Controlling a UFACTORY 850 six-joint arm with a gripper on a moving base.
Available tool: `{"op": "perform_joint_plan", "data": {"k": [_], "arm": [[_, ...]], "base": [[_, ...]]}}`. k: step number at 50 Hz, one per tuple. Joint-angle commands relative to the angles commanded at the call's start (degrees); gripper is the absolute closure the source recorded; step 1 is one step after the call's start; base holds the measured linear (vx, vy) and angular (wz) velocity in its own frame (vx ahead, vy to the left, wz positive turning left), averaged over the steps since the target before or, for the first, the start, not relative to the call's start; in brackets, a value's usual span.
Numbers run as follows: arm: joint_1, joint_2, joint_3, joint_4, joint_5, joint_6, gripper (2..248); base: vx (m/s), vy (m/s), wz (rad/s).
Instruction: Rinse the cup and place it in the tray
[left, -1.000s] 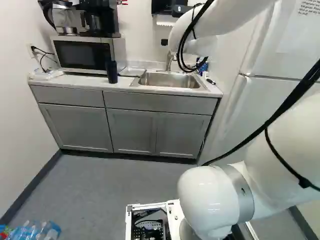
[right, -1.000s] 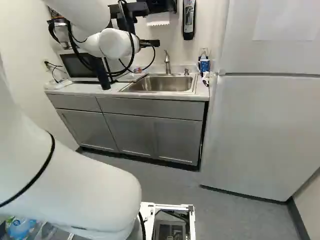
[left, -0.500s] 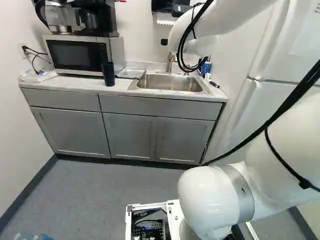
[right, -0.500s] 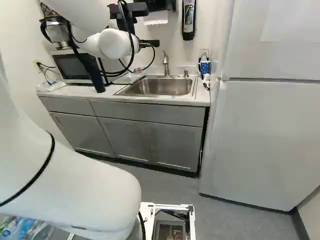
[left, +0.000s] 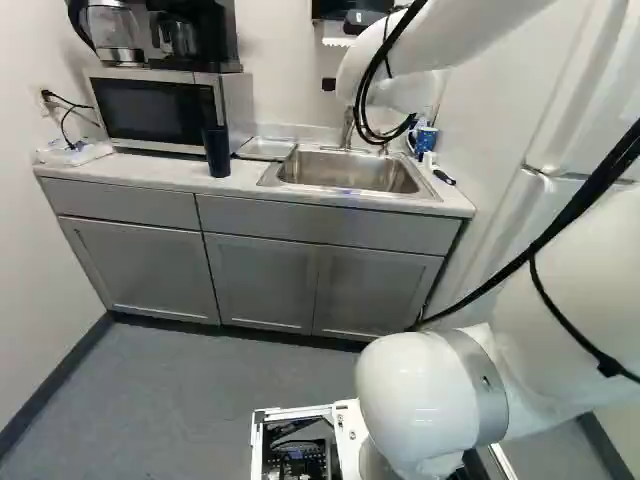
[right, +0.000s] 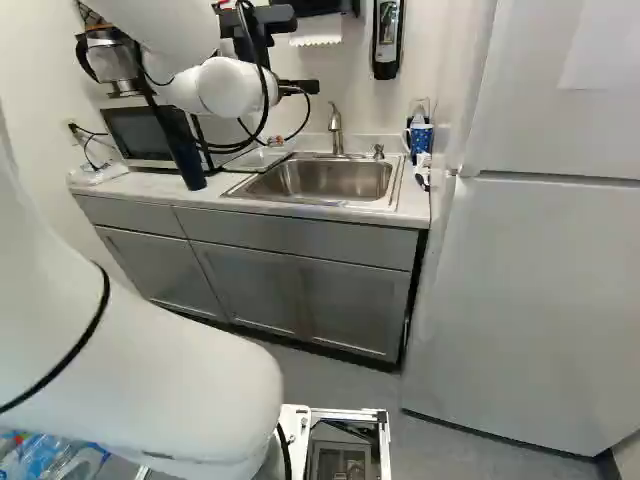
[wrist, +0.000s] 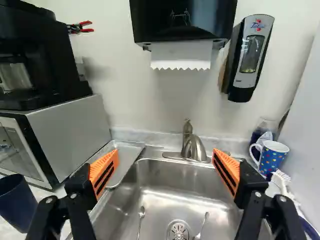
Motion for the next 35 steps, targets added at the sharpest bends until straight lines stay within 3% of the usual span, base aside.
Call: {"op": "perform_joint_plan", "data": {"k": [35], "arm": [[0.0, 0.0, 0.0, 0.0, 0.0, 0.0, 3]], "base": [[0.084, -0.017, 0.137]]}}
